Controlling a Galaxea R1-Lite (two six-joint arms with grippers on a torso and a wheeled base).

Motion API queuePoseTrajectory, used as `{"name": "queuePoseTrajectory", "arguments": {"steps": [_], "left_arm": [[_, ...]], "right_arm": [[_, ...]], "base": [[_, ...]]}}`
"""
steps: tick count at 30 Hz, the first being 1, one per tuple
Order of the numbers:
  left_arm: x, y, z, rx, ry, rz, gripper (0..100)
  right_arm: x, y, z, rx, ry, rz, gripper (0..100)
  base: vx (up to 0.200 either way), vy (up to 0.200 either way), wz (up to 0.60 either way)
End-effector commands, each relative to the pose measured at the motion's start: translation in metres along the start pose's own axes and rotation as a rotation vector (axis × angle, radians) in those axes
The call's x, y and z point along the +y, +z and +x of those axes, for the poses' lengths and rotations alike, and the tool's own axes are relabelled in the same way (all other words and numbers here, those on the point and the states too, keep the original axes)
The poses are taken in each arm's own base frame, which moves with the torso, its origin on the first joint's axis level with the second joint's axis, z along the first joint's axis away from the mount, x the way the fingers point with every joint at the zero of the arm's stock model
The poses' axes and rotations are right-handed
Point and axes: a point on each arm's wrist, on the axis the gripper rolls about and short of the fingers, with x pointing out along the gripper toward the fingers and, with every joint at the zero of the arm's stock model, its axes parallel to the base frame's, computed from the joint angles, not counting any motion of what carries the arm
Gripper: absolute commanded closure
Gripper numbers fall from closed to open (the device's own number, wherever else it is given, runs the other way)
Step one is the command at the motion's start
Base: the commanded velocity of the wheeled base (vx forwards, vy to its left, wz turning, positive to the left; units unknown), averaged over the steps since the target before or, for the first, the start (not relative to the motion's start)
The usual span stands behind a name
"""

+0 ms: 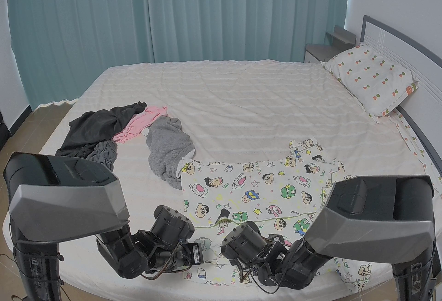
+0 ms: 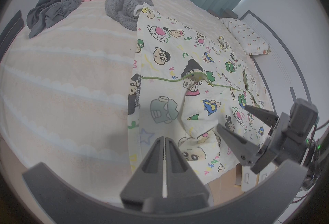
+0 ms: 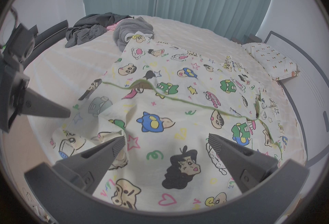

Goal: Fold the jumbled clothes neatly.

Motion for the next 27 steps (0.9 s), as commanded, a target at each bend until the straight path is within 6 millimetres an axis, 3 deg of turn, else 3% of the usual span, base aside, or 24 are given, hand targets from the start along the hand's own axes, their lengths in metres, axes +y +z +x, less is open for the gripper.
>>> {"name": "queuePoseTrajectory", "arguments": {"steps": [1, 10, 13, 16, 20, 27], "left_arm": [[-0.005, -0.005, 0.004, 0.01, -0.002, 0.022, 100], [-0.008, -0.017, 0.011, 0.023, 0.07, 0.144, 100], [-0.01, -0.028, 0.008, 0.047, 0.071, 0.174, 100], [-0.011, -0.028, 0.007, 0.045, 0.068, 0.17, 100], [-0.01, -0.03, 0.006, 0.047, 0.074, 0.172, 100], [-0.008, -0.038, 0.003, 0.063, 0.089, 0.185, 100]], "right_arm": [[-0.002, -0.003, -0.005, 0.007, 0.003, -0.006, 0], [-0.003, -0.018, -0.018, 0.049, 0.068, -0.037, 0], [-0.007, -0.025, -0.031, 0.063, 0.083, -0.054, 0], [-0.011, -0.023, -0.038, 0.054, 0.087, -0.035, 0], [-0.016, -0.022, -0.046, 0.043, 0.093, -0.015, 0], [-0.018, -0.024, -0.055, 0.035, 0.106, 0.005, 0]], "base": [[0.0, 0.0, 0.0], [0.0, 0.0, 0.0], [0.0, 0.0, 0.0], [0.0, 0.0, 0.0], [-0.2, 0.0, 0.0], [0.0, 0.0, 0.0]]}}
